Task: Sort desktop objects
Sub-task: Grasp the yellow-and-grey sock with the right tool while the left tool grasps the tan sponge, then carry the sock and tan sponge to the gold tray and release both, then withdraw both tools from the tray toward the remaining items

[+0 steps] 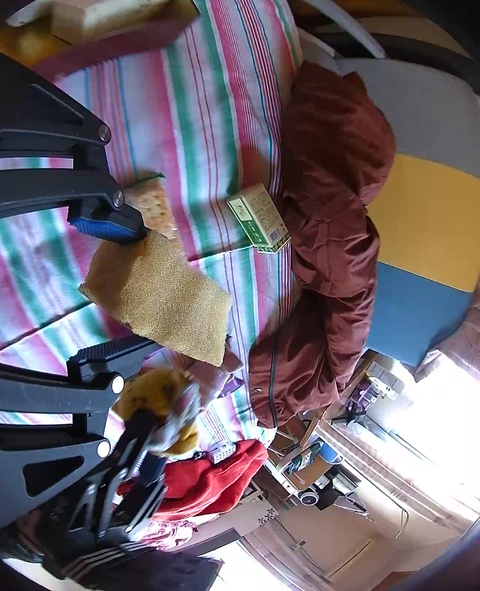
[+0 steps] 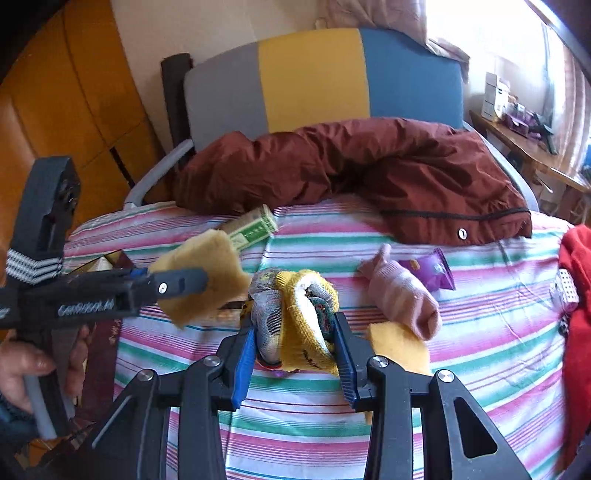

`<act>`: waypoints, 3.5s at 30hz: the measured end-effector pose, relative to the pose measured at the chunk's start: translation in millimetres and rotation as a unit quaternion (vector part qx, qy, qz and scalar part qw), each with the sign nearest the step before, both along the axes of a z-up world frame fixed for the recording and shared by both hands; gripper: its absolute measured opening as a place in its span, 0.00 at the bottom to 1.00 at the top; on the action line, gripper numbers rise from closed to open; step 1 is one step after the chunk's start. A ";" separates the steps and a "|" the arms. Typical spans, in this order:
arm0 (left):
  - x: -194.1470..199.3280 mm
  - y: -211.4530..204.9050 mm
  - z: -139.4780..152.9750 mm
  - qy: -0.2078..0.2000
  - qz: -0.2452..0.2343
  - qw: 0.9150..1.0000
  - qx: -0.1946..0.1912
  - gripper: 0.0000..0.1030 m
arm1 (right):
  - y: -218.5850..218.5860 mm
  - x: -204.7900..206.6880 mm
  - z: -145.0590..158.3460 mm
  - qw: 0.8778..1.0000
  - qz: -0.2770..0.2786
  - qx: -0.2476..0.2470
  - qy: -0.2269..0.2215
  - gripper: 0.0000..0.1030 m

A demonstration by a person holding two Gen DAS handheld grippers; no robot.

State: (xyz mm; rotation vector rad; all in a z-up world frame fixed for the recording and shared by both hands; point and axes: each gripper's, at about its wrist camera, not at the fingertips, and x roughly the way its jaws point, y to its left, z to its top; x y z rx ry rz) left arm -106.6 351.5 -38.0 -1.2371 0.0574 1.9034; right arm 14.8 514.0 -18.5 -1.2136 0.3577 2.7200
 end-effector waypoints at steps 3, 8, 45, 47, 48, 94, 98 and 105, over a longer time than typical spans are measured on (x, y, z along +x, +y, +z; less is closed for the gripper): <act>14.2 -14.6 12.1 0.015 0.008 1.000 0.003 0.45 | -6.1 1.2 3.2 1.000 0.014 -0.002 0.011 0.38; 30.4 -42.6 25.7 0.016 0.030 0.999 0.012 0.45 | -17.1 2.7 5.5 0.999 0.033 0.006 0.018 0.38; -36.3 -344.6 28.5 0.059 0.298 0.952 -0.022 0.46 | -225.4 -3.1 39.0 0.977 0.211 0.023 0.022 0.39; -47.4 -342.2 30.4 0.064 0.294 0.953 -0.022 0.47 | -237.3 -11.0 39.7 0.976 0.217 0.020 0.019 0.39; -51.3 -341.4 30.6 0.063 0.294 0.954 -0.024 0.51 | -244.1 -17.2 39.4 0.976 0.216 0.018 0.018 0.42; 88.3 -321.0 34.9 0.181 0.266 0.944 -0.075 0.77 | -214.0 27.4 10.1 0.987 0.139 0.083 0.003 0.84; 94.4 -310.9 39.6 0.195 0.248 0.946 -0.074 0.77 | -200.3 26.3 10.2 0.988 0.121 0.097 -0.008 0.84; 102.2 -290.7 41.1 0.199 0.216 0.953 -0.074 0.78 | -175.5 26.5 10.0 0.989 0.094 0.113 -0.021 0.84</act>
